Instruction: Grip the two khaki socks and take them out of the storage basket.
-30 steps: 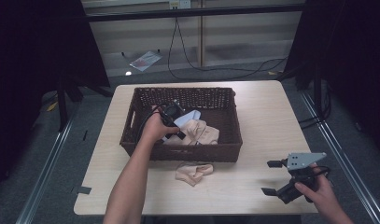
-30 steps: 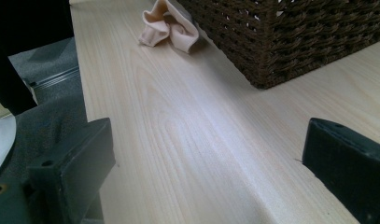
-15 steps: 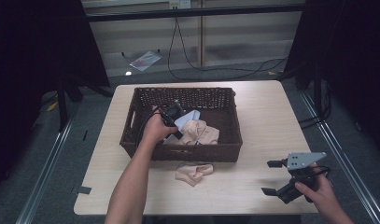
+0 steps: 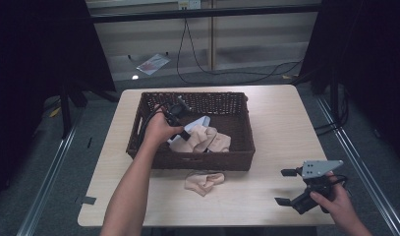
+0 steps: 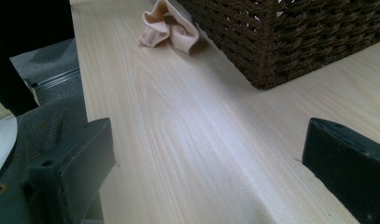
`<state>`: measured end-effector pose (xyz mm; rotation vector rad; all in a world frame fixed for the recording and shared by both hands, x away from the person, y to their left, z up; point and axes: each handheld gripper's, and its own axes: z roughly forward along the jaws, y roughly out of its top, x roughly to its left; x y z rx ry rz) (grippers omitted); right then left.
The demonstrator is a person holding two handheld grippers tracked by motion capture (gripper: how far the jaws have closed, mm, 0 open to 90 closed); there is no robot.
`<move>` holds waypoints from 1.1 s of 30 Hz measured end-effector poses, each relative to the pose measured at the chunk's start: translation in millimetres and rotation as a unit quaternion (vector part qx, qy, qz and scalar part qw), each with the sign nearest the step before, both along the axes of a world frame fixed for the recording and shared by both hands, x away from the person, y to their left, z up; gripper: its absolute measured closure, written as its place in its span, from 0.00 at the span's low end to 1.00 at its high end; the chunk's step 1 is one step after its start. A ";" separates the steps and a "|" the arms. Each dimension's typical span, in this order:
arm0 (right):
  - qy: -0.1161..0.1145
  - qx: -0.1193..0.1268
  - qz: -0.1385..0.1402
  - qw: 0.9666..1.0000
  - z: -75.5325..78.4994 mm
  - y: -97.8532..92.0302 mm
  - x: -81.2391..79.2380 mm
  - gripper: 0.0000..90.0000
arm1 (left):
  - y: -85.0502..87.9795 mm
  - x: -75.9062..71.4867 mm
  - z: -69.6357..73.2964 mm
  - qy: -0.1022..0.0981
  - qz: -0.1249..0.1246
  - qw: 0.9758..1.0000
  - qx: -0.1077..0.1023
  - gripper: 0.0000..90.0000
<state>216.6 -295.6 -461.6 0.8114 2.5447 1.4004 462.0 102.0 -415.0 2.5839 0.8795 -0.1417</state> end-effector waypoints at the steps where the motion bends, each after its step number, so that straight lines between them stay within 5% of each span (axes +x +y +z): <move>1: 0.000 0.000 0.000 1.000 0.0 0.1 0.0 0.02 | 0.2 -0.5 2.5 -0.001 0.001 1.000 -0.002 0.93; 14: -0.001 -0.001 -0.001 1.000 -0.1 0.5 0.1 0.02 | 0.9 -1.3 5.0 -0.012 0.004 1.000 -0.011 0.92; 20: -0.001 0.000 0.001 1.000 0.2 0.1 -0.2 0.02 | -0.7 -1.6 2.8 -0.010 -0.001 1.000 -0.009 0.84; 23: -0.001 0.001 0.000 1.000 0.2 0.2 0.0 0.02 | -2.9 -2.1 1.3 -0.004 -0.016 1.000 0.001 0.95; 33: 0.000 -0.001 0.000 1.000 -0.2 0.3 -0.2 0.02 | -2.3 -2.3 10.3 0.005 -0.011 1.000 -0.012 0.97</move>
